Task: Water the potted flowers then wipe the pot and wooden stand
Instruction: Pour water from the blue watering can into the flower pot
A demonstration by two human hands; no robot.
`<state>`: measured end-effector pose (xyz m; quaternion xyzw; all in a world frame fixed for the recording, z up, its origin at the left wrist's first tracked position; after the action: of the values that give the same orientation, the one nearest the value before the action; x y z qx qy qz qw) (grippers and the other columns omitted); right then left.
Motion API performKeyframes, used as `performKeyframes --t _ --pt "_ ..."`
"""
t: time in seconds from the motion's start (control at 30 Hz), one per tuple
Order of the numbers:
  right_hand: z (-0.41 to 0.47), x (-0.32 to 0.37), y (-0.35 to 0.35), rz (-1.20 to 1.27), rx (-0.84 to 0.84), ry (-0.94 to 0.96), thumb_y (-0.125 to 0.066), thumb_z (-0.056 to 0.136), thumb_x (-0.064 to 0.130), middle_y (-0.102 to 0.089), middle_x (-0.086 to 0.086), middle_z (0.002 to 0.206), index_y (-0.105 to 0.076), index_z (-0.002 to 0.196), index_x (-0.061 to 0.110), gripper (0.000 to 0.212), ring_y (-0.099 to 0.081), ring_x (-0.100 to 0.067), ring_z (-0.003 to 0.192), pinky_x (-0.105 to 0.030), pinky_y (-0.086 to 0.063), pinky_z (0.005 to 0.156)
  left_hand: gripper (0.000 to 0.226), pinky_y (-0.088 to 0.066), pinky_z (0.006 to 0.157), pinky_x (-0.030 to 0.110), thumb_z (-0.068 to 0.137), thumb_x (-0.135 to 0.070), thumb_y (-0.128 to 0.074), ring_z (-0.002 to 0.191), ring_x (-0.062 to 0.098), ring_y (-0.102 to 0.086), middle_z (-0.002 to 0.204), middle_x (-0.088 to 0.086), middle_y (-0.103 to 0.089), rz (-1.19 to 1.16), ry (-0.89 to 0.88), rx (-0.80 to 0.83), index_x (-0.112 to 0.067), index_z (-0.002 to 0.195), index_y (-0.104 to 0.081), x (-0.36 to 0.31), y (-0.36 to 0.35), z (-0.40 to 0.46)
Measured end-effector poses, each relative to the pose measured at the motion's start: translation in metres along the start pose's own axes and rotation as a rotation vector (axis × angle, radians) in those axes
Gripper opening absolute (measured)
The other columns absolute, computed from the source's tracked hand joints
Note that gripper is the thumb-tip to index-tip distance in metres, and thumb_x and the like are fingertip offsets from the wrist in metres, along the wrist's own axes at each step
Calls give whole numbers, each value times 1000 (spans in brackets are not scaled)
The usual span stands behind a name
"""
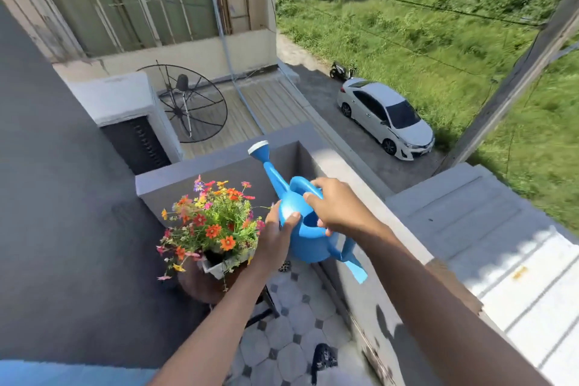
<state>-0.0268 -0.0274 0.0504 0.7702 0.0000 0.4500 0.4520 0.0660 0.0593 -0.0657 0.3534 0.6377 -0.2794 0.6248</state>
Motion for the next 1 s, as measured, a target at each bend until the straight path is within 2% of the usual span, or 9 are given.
performKeyframes --t 0.1,0.17,0.23,0.33,0.53,0.67,0.83,0.93,1.0 --pt "-5 35 -24 -207 49 -4 -46 92 29 -62 -16 95 -56 95 7 24 -61 -34 73 -35 -49 56 49 -49 80 34 84 -62 -52 96 21 -63 106 0 -67 -84 37 -64 -29 120 -57 0 34 -26" --pt "-8 58 -38 -349 50 33 -47 95 30 -62 -17 109 -58 102 7 26 -60 -35 89 -31 -40 66 45 -51 79 31 92 -55 -51 98 20 -64 108 2 -67 -136 89 -87 -25 125 -56 7 50 -41" --pt "-14 83 -51 -445 75 86 -49 97 26 -62 -20 113 -60 108 3 27 -61 -36 101 -29 -39 70 44 -53 78 27 95 -51 -51 99 17 -65 110 2 -68 -180 96 -98 -20 125 -56 5 64 -55" --pt "-21 109 -62 -509 104 113 -50 97 21 -61 -22 121 -59 114 -1 29 -59 -37 110 -32 -45 78 62 -54 88 40 82 -68 -53 105 23 -67 114 5 -71 -184 131 -84 -21 121 -60 6 80 -68" --pt "-16 134 -81 -601 166 139 -51 97 22 -62 -21 117 -56 115 -2 30 -62 -35 101 -30 -40 67 55 -53 75 32 90 -67 -42 95 14 -69 103 -1 -74 -152 129 -13 -25 119 -64 -4 93 -81" --pt "-12 145 -89 -630 201 139 -49 98 25 -64 -19 112 -53 116 -1 31 -53 -28 79 -31 -37 59 57 -52 80 43 83 -77 -38 93 18 -68 97 -5 -74 -113 175 -58 -36 111 -66 -4 102 -84" --pt "-8 158 -90 -663 217 144 -51 97 21 -56 -9 79 -48 101 5 16 -52 -21 55 -27 -35 42 59 -49 85 47 80 -82 -36 99 23 -66 101 1 -74 -89 192 -41 -41 108 -68 -5 108 -81" --pt "-8 167 -87 -618 209 151 -54 96 25 -49 -7 68 -43 98 7 21 -53 -22 48 -27 -39 40 69 -48 86 51 78 -86 -31 98 27 -65 101 6 -72 -37 221 -79 -35 107 -67 -9 117 -81" --pt "-7 171 -88 -598 212 160 -54 96 27 -49 -7 69 -42 99 8 23 -53 -22 49 -27 -41 42 74 -44 76 44 79 -82 -29 90 28 -62 96 13 -67 10 244 -132 -24 108 -65 -13 125 -82"
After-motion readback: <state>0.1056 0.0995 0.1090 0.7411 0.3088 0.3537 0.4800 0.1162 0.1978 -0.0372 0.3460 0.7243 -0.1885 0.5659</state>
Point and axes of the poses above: each hand's wrist, its own z-axis towards the middle knuckle, its own y-axis out of the back of the hand, x = y × z, the point moved 9 cm from there along z, towards the middle knuckle
